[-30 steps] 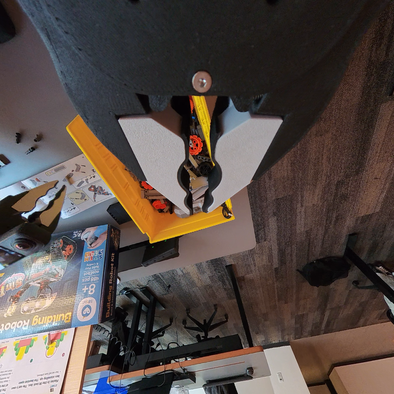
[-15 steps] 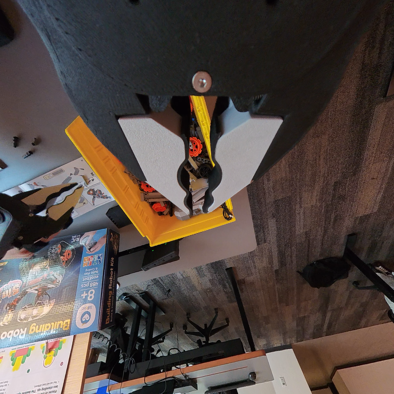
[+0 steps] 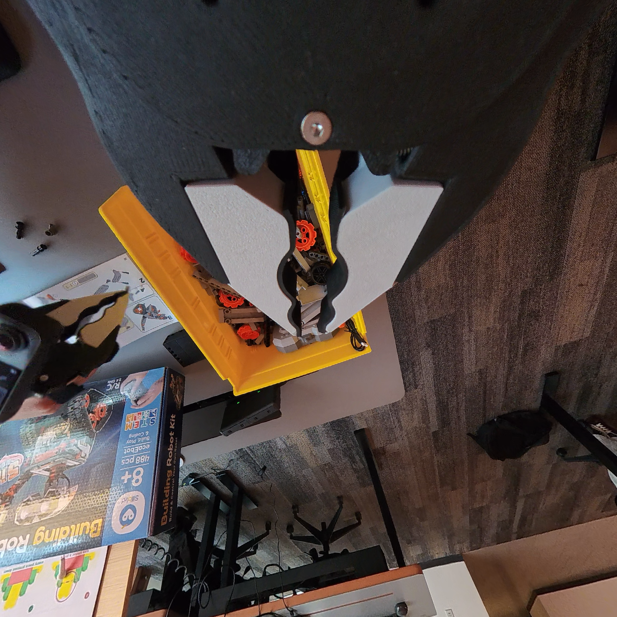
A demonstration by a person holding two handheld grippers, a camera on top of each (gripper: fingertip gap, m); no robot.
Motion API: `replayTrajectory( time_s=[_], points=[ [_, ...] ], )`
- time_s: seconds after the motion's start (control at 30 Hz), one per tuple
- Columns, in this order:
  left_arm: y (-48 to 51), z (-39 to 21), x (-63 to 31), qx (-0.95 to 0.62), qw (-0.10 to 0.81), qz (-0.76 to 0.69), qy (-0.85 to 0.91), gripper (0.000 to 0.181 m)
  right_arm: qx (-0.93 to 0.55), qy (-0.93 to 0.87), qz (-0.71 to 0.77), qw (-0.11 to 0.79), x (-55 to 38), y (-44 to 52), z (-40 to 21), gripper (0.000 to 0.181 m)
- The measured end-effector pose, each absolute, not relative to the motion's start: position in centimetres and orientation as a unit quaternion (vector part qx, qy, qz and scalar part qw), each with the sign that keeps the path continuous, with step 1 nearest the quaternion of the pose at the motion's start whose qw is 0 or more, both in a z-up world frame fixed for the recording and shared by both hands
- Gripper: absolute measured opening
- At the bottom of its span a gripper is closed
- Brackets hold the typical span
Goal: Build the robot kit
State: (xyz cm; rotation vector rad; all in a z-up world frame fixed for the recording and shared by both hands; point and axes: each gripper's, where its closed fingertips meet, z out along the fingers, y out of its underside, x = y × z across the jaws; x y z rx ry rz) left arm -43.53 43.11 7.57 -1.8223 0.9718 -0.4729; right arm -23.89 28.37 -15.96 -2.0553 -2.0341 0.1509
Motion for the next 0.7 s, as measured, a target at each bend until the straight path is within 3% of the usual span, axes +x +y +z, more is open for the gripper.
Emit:
replayTrajectory(
  time_s=[0.3, 0.5, 0.6, 0.7],
  points=[
    [43.0, 7.6, -43.5, -0.750, 0.488, -0.195, 0.402, 0.009, -0.801, -0.544, 0.240, 0.065, -23.8, 24.3, -13.7, 0.000],
    [43.0, 7.4, -43.5, -0.751, 0.485, -0.193, 0.404, 0.009, -0.831, -0.500, 0.243, -0.004, -22.3, 23.2, -16.2, 0.000],
    [43.0, 7.3, -43.4, -0.752, 0.483, -0.192, 0.406, 0.009, -0.808, -0.547, 0.217, 0.028, -22.7, 23.4, -16.3, 0.000],
    [42.9, 7.2, -43.3, -0.752, 0.481, -0.190, 0.408, 0.009, -0.756, -0.625, 0.164, 0.103, -24.0, 24.2, -16.0, 0.011]
  ],
)
